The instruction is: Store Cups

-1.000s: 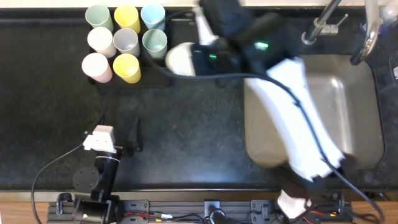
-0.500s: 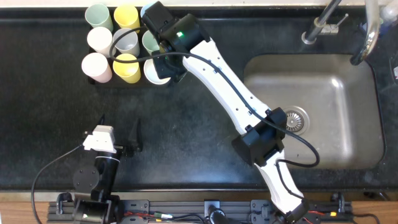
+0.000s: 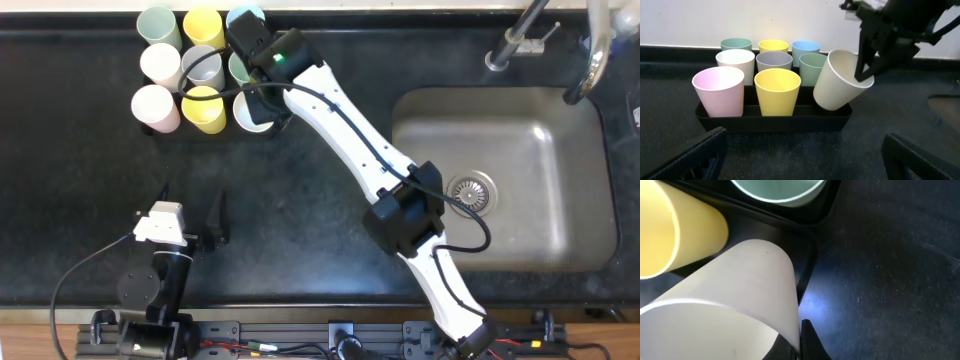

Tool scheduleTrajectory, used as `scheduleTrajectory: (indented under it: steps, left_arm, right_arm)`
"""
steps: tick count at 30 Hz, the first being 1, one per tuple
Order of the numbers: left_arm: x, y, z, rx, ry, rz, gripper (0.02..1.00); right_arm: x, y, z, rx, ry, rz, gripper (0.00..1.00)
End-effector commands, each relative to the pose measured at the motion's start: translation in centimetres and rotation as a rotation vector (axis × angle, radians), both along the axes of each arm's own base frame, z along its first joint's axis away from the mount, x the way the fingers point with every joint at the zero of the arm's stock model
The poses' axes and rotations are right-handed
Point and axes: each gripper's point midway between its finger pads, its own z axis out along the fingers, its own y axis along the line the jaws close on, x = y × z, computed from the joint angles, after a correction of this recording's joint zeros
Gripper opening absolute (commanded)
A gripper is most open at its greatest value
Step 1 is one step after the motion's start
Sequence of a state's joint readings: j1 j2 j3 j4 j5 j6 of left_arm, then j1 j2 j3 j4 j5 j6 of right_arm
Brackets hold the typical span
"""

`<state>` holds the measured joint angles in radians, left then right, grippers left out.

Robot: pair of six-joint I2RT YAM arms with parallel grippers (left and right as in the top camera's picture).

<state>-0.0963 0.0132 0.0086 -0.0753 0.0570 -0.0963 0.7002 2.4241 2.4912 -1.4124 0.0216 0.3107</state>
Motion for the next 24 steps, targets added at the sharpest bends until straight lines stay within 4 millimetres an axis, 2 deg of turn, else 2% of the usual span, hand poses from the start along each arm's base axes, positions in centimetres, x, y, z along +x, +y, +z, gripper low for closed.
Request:
scheduleTrajectory:
  steps: [1,7,15,24]
  left_arm:
    - [-0.1,-0.1,0.0,0.017,-0.003,-0.01,1.0]
    - [-0.1,-0.1,0.0,0.017,-0.003,-0.01,1.0]
    - [-0.1,-0.1,0.0,0.017,-0.003,-0.01,1.0]
    - [-0.1,-0.1,0.0,0.017,-0.003,-0.009,1.0]
  right_arm:
    - [1.0,0.2,0.3,-0.001,-0.041,-0.016,0.042]
    - [1.6,0.8,-0.1,0.016,-0.059,-0.019,0.042]
    - [1.6,0.8,-1.3,0.003,-0.039,-0.019,0.042]
    - [1.6,0.8,-1.6,-0.002,-0.034,-0.018,0.045]
